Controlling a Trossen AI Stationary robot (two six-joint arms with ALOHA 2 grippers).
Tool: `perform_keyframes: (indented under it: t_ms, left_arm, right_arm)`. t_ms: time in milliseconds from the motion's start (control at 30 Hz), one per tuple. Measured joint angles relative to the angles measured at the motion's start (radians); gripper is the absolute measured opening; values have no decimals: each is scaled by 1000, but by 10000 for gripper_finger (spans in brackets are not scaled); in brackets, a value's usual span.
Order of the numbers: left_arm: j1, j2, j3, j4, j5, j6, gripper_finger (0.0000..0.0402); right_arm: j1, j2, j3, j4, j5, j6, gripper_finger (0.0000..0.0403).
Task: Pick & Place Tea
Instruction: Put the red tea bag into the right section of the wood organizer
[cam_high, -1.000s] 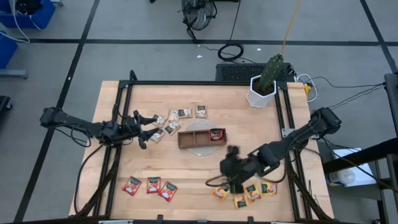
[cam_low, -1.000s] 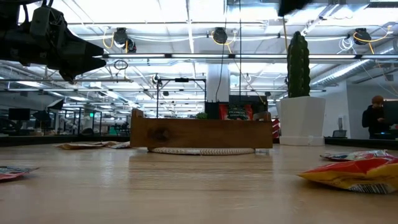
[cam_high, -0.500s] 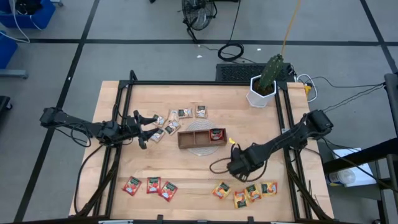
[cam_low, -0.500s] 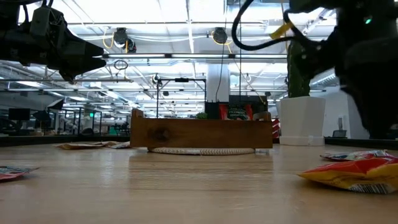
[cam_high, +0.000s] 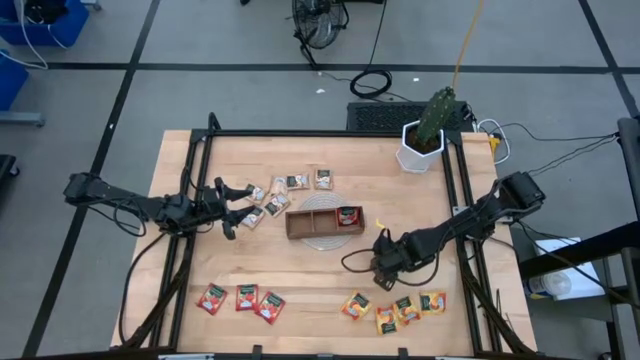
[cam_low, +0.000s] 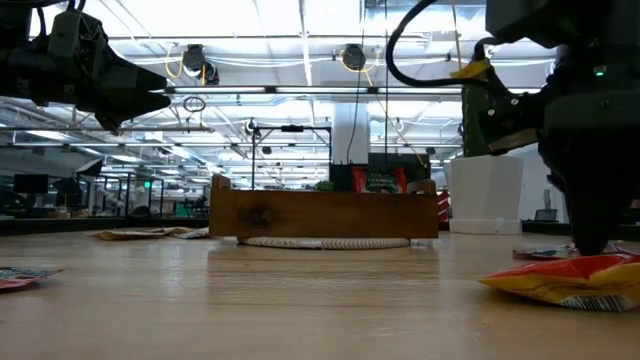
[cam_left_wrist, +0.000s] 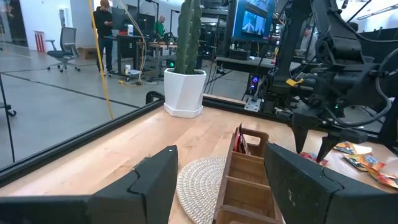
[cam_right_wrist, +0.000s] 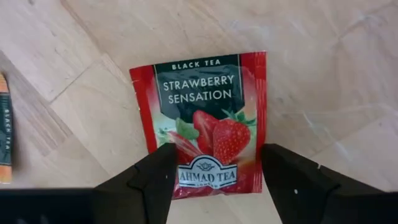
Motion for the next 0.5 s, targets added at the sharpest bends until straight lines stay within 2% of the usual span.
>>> perform_keyframes:
  t_ms: [200, 500]
  left_arm:
    - [0, 0, 0, 0, 0, 0, 239]
    - [0, 0, 0, 0, 0, 0, 239]
  right_arm:
    - [0, 2, -37, -24, 17, 25, 172]
    - [0, -17, -49, -5, 14, -20, 33]
